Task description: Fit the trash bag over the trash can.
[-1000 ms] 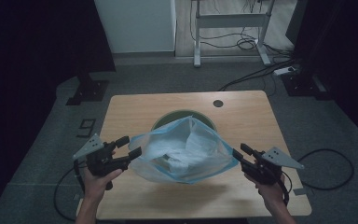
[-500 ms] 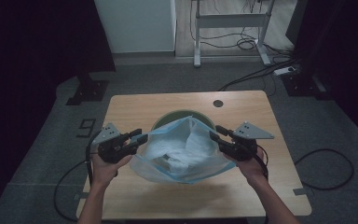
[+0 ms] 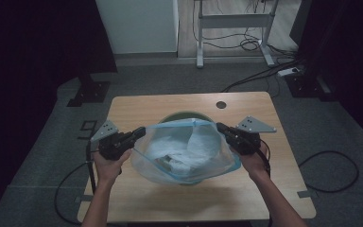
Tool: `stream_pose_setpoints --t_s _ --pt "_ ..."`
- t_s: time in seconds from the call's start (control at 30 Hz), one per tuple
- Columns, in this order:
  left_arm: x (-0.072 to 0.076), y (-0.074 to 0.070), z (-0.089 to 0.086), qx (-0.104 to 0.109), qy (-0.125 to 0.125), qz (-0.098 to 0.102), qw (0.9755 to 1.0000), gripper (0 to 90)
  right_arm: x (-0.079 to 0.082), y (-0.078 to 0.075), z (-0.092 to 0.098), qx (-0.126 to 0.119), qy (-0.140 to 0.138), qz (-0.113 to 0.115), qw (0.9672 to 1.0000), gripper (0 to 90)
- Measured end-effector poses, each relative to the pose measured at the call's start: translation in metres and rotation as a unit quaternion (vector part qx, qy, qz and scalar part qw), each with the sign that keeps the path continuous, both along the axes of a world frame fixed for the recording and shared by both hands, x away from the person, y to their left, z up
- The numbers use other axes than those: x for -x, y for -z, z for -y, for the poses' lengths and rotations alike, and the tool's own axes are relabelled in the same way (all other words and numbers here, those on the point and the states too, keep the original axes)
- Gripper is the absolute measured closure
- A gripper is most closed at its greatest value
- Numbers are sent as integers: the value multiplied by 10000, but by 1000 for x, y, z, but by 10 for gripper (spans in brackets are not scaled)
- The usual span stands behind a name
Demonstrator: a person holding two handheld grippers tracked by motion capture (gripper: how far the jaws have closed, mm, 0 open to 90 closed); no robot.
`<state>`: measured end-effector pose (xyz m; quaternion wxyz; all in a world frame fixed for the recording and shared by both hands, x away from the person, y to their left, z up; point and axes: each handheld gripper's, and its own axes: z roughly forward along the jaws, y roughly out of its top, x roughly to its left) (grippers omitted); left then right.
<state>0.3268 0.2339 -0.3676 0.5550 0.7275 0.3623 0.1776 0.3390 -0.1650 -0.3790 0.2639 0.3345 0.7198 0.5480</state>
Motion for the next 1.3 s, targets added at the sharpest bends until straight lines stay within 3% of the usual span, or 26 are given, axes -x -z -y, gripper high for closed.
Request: stream_pose_setpoints --t_s 0.27,0.6,0.9,1.3 --pt "-8 0 0 146 -67 -139 9998 879 -4 -3 1 -91 38 77 9999 892" --pt "-27 -2 -1 242 -175 -246 9992 871 -27 -6 -1 -148 193 44 9997 892" --pt "-48 7 -2 116 -273 -454 9985 866 -49 5 -5 -126 342 -115 9993 892" --pt "-72 22 0 -27 -519 -545 9972 870 -74 23 -7 -286 395 -194 9986 892"
